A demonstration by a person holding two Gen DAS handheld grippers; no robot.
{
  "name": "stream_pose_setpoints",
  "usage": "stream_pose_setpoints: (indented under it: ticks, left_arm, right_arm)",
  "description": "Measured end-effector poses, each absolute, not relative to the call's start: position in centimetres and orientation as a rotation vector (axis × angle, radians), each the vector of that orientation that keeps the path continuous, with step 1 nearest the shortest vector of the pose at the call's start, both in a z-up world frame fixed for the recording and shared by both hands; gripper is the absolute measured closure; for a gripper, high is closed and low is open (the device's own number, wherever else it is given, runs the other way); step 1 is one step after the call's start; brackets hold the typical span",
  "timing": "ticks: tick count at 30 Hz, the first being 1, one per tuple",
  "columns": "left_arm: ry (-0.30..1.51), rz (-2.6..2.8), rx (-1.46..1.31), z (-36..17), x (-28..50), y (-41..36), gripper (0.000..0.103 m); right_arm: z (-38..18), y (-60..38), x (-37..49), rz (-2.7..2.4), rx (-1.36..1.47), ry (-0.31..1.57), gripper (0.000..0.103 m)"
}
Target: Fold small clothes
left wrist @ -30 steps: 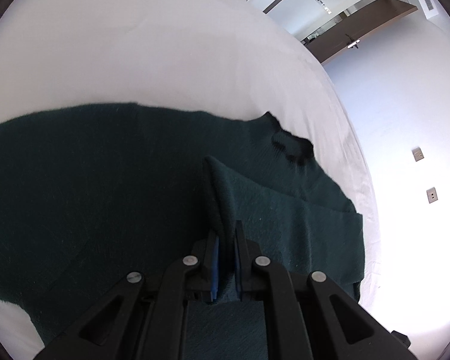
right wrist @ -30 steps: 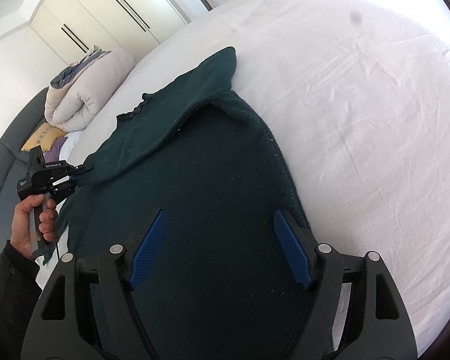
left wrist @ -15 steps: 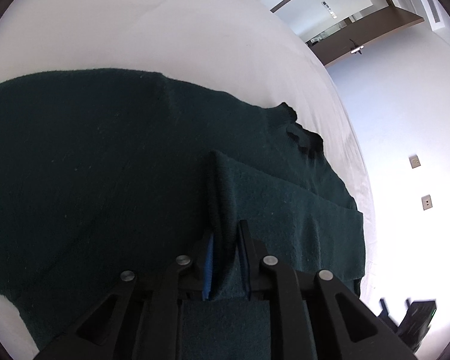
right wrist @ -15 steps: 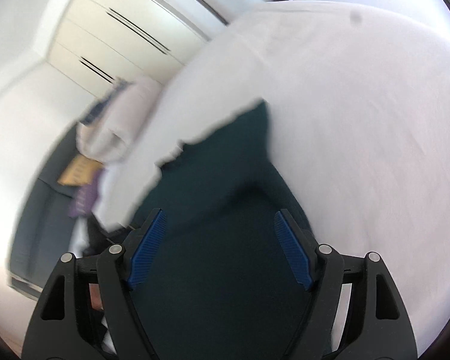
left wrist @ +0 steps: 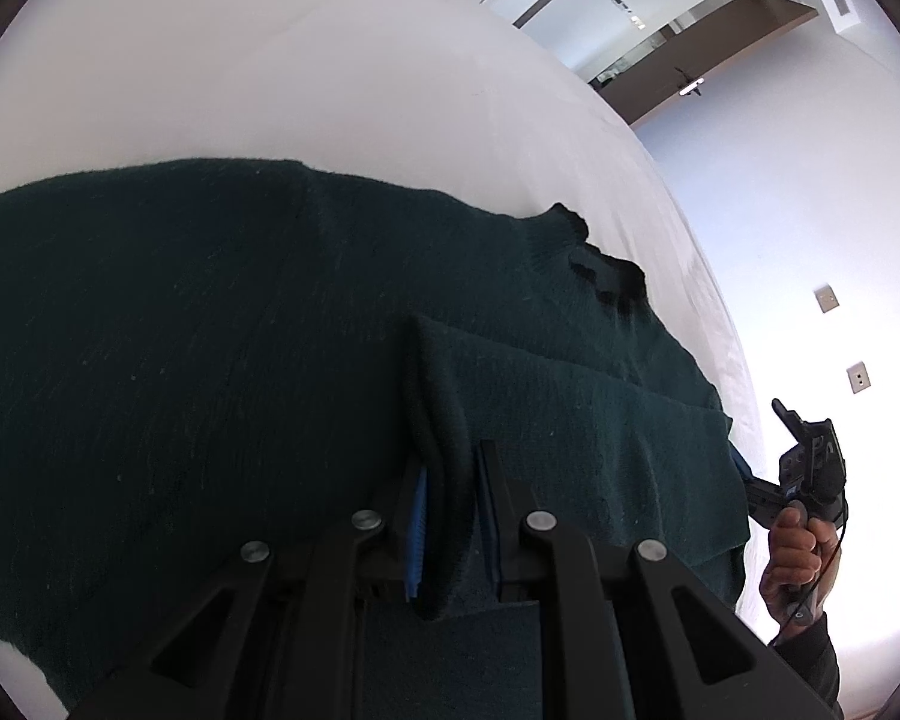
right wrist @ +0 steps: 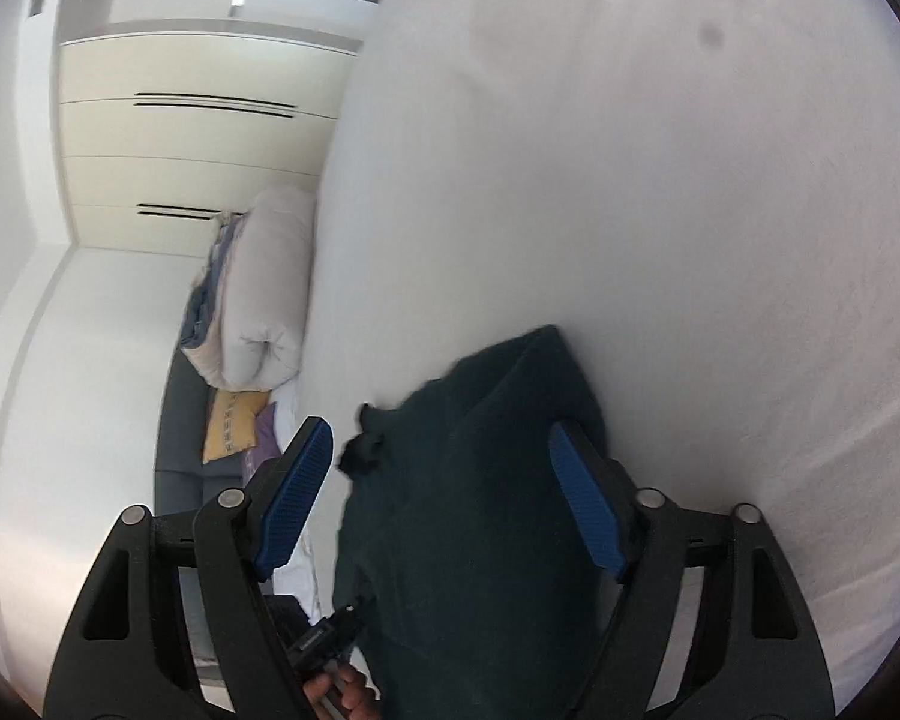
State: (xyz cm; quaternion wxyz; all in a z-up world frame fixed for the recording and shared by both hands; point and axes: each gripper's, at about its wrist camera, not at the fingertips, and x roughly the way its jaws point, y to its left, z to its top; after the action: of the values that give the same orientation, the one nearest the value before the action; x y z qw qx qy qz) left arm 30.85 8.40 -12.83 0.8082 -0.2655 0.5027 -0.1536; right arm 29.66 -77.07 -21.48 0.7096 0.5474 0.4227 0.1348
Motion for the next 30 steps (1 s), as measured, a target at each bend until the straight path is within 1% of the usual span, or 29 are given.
stream_pose_setpoints:
  ticks: [4, 12, 13, 14, 15, 16, 17, 19, 20, 24, 27, 30]
  left_arm:
    - [1.063, -0.341, -0.592, -13.2, 30.9, 8.8, 0.087]
    - [1.058, -0.362, -0.667, -13.2, 30.7, 10.0, 0.087]
    - [1.055, -0.355, -0.670, -13.1, 30.5, 10.1, 0.083]
    - [1.049, -0.351, -0.676, -12.9, 30.3, 10.3, 0.074]
    - [1.032, -0.344, -0.691, -12.4, 29.8, 10.6, 0.066]
    - [1.011, -0.334, -0.708, -11.9, 29.1, 11.0, 0.050]
    - [0.993, -0.323, -0.720, -11.4, 28.6, 11.4, 0.034]
    - [0.930, -0.258, -0.742, -9.6, 26.2, 13.5, 0.018]
    - [0.893, -0.241, -0.760, -8.9, 24.9, 14.7, 0.015]
    - [0.772, -0.173, -0.921, -7.9, 19.3, 21.7, 0.014]
    - [0.658, -0.062, -1.086, -9.0, 13.9, 28.2, 0.014]
    - [0.570, 0.091, -1.224, -11.1, 9.2, 34.3, 0.014]
  right_arm:
    - [-21.1, -75.8, 27.8, 0.367, 1.130, 0.981, 0.031]
    - [-20.7, -73.8, 20.5, 0.435, 1.136, 1.010, 0.030]
    - [-20.8, -73.6, 19.7, 0.436, 1.125, 1.019, 0.030]
    - [-20.9, -73.3, 19.0, 0.434, 1.107, 1.027, 0.030]
    - [-21.3, -73.1, 18.5, 0.433, 1.091, 1.029, 0.030]
    - [-21.6, -73.0, 18.2, 0.436, 1.079, 1.024, 0.031]
    - [-21.7, -72.9, 18.0, 0.446, 1.056, 1.021, 0.034]
    - [-21.1, -72.5, 17.4, 0.407, 1.028, 1.040, 0.034]
    - [-20.5, -72.4, 16.9, 0.381, 1.035, 1.038, 0.032]
    - [-17.3, -71.4, 13.5, 0.414, 1.089, 0.910, 0.032]
    - [-15.9, -69.5, 11.5, 0.443, 1.105, 0.879, 0.032]
    - [-14.7, -67.4, 10.2, 0.463, 1.106, 0.899, 0.032]
